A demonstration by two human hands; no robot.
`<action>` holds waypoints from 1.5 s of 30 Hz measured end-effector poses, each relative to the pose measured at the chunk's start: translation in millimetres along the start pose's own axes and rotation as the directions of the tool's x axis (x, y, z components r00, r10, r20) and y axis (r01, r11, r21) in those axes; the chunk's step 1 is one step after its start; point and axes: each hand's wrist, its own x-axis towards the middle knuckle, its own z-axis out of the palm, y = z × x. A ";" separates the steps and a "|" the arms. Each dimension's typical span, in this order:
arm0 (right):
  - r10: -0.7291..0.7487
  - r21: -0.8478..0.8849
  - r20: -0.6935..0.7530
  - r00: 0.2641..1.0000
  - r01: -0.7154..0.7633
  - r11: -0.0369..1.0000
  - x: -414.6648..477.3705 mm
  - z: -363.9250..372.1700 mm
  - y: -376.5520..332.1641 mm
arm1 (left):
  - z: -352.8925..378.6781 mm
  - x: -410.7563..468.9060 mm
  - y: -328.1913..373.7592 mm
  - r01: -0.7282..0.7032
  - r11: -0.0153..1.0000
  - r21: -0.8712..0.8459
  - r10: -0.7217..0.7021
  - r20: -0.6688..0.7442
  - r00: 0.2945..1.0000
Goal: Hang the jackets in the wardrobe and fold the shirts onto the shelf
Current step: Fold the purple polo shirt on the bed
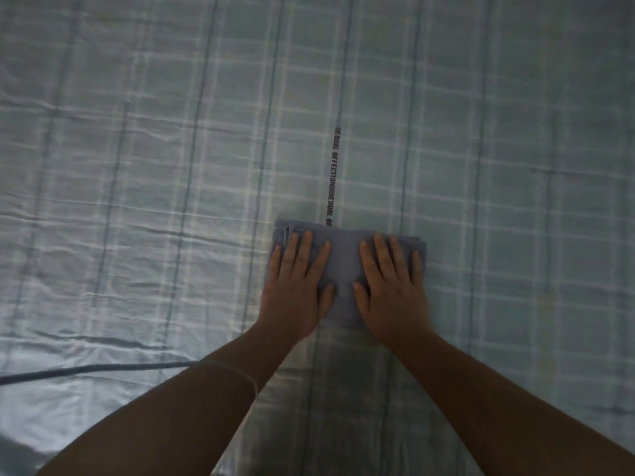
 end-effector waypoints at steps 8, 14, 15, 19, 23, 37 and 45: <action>-0.011 0.027 -0.029 1.000 0.012 1.000 6.3 17.2 6.4 | 8.0 3.1 -4.4 -0.017 1.000 0.006 0.018 -0.055 0.998; 0.035 0.312 -0.048 0.998 -0.018 0.950 10.6 -1.6 7.3 | -8.1 2.8 -3.6 -0.003 0.989 -0.148 -0.009 -0.078 0.997; 0.098 0.452 -0.088 0.991 -0.048 0.891 10.5 -7.9 9.4 | -14.6 2.0 -4.8 0.052 0.973 -0.225 -0.079 -0.111 0.991; 0.521 0.675 -0.149 0.840 -0.298 0.675 0.2 -20.5 27.0 | -46.0 -7.3 -8.2 0.415 0.690 -0.593 -0.549 -0.055 0.834; 0.729 0.644 0.152 0.668 -0.627 0.439 -9.8 -17.4 26.7 | -54.1 -6.1 -13.0 0.724 0.464 -0.509 -0.719 0.260 0.644; 0.669 0.604 0.335 0.664 -0.696 0.389 -8.4 -24.5 24.3 | -53.8 16.9 -12.0 0.770 0.269 -0.578 -0.632 0.497 0.594; 0.494 0.754 0.304 0.815 -0.523 0.399 -44.5 -86.8 33.6 | -107.5 -35.1 9.7 0.595 0.029 -0.803 -0.473 0.513 0.716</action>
